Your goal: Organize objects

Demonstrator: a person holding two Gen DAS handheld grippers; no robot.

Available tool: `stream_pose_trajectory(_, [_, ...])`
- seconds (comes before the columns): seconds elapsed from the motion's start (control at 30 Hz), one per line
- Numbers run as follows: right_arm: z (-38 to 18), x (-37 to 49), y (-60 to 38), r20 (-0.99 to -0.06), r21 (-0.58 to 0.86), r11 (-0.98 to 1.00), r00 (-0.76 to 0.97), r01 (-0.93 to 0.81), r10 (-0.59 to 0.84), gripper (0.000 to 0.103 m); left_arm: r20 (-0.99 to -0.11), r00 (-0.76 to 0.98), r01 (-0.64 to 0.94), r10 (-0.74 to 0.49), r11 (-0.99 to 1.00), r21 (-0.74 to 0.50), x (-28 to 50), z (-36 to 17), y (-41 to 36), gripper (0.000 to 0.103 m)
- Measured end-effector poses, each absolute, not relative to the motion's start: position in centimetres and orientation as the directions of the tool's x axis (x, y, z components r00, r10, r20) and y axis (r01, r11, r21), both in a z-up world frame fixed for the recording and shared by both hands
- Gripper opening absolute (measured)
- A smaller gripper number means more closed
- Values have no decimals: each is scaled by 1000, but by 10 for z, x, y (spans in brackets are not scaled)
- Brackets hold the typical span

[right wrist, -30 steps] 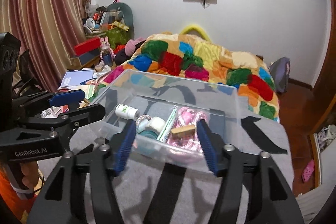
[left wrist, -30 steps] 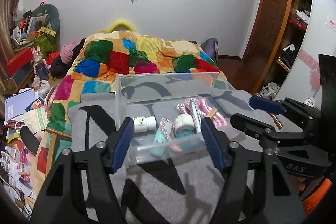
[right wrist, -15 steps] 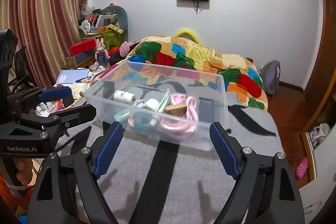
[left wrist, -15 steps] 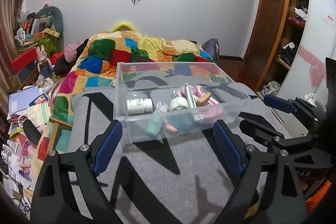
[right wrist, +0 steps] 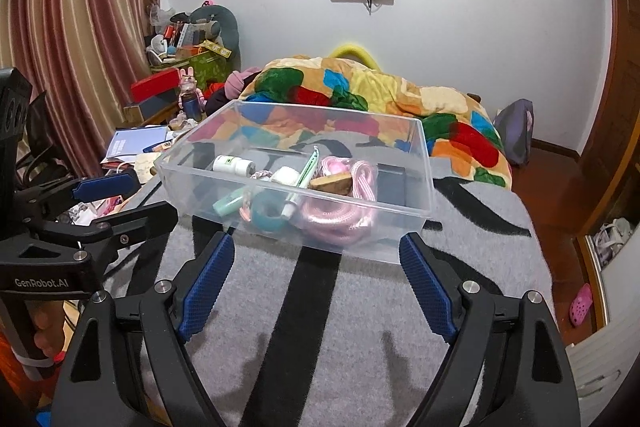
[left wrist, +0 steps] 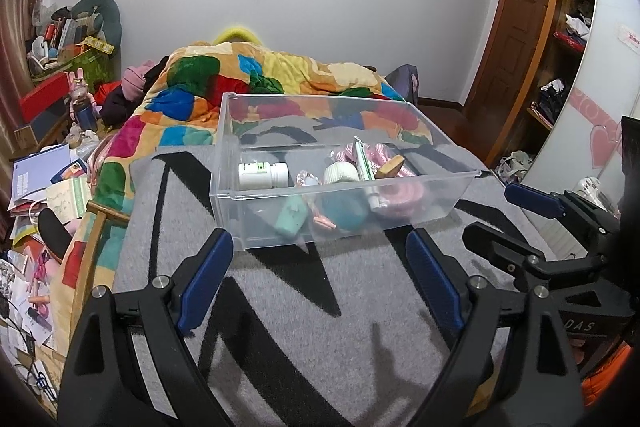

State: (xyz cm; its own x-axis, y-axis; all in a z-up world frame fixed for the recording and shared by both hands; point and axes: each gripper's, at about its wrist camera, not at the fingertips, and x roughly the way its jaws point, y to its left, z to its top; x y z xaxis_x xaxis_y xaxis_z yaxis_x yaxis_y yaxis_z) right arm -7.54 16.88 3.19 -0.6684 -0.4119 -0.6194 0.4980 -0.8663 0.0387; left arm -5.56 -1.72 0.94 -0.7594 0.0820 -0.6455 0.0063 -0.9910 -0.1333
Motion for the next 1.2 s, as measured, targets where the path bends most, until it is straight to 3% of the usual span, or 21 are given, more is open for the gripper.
stream_pose_trajectory(1.2, [27,-75,169,-626,55,-864,-657,500,-420,82,-656,-749,4,92,-990,-143,-57,5,-14,89])
